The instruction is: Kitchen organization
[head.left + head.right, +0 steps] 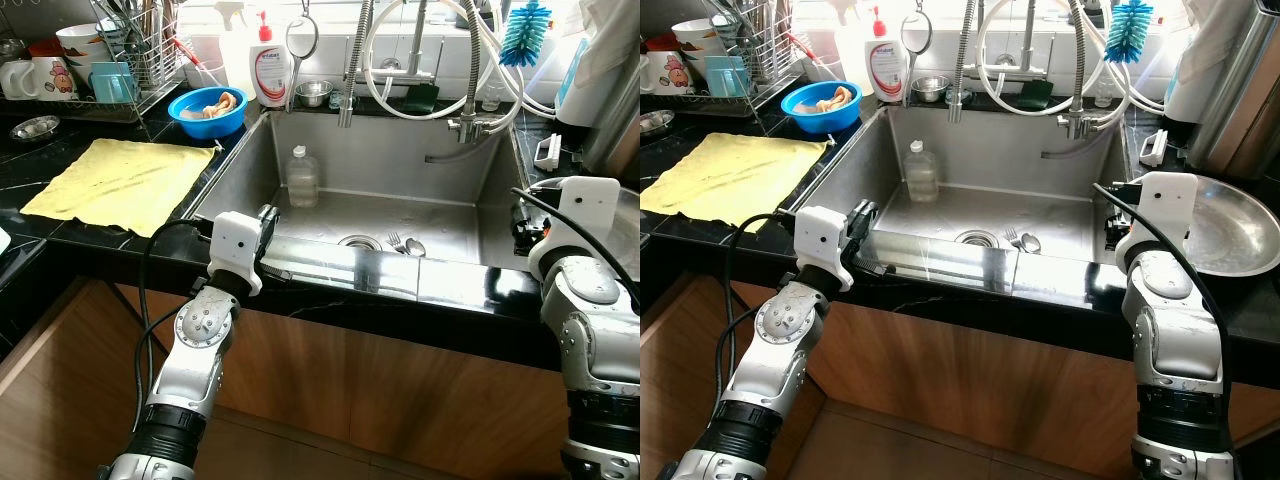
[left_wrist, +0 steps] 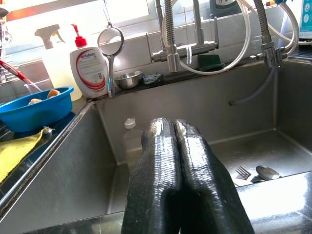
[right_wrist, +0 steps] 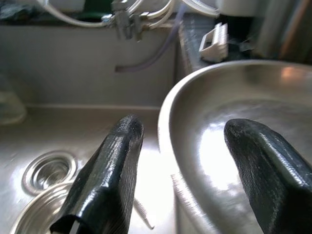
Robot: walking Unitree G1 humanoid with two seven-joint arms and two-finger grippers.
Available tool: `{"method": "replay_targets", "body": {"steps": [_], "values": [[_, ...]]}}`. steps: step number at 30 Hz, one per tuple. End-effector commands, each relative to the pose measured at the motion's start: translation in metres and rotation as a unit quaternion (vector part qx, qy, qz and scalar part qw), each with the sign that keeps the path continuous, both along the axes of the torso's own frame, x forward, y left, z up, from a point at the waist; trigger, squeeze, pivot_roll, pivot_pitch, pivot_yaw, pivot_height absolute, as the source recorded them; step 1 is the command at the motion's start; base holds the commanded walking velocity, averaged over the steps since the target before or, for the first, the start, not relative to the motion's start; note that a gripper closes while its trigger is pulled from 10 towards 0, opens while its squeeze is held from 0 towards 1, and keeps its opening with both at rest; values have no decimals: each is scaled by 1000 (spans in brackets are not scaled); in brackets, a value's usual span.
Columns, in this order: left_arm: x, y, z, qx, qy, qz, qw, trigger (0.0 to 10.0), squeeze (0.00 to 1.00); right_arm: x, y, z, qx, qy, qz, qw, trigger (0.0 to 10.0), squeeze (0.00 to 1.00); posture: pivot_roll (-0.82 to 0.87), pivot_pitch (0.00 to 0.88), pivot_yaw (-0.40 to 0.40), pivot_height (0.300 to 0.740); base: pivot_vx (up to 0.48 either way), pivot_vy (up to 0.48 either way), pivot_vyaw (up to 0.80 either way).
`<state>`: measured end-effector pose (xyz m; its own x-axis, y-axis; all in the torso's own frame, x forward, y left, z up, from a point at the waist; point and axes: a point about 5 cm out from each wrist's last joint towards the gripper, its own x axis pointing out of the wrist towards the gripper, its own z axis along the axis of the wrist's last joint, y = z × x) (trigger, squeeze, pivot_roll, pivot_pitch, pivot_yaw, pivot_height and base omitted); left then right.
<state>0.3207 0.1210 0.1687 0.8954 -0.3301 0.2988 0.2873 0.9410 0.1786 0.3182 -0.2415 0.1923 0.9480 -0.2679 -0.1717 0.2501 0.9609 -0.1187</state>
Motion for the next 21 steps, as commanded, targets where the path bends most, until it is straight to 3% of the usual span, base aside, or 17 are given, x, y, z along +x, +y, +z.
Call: {"method": "replay_targets", "body": {"steps": [1,13,21], "values": [[-1,3,1,10,2,3,1000,10000,0,1,4,-8,9,28,15,999,10000,0,-5,0,48,740,0,0,0],[-1,3,1,9,1,5,1000,10000,0,4,6,-7,-2,39,23,999,10000,0,-5,0,44,740,0,0,0],[1,4,2,10,1,5,1000,10000,0,7,-4,0,9,28,-23,999,10000,0,-3,0,49,740,0,0,0]]}}
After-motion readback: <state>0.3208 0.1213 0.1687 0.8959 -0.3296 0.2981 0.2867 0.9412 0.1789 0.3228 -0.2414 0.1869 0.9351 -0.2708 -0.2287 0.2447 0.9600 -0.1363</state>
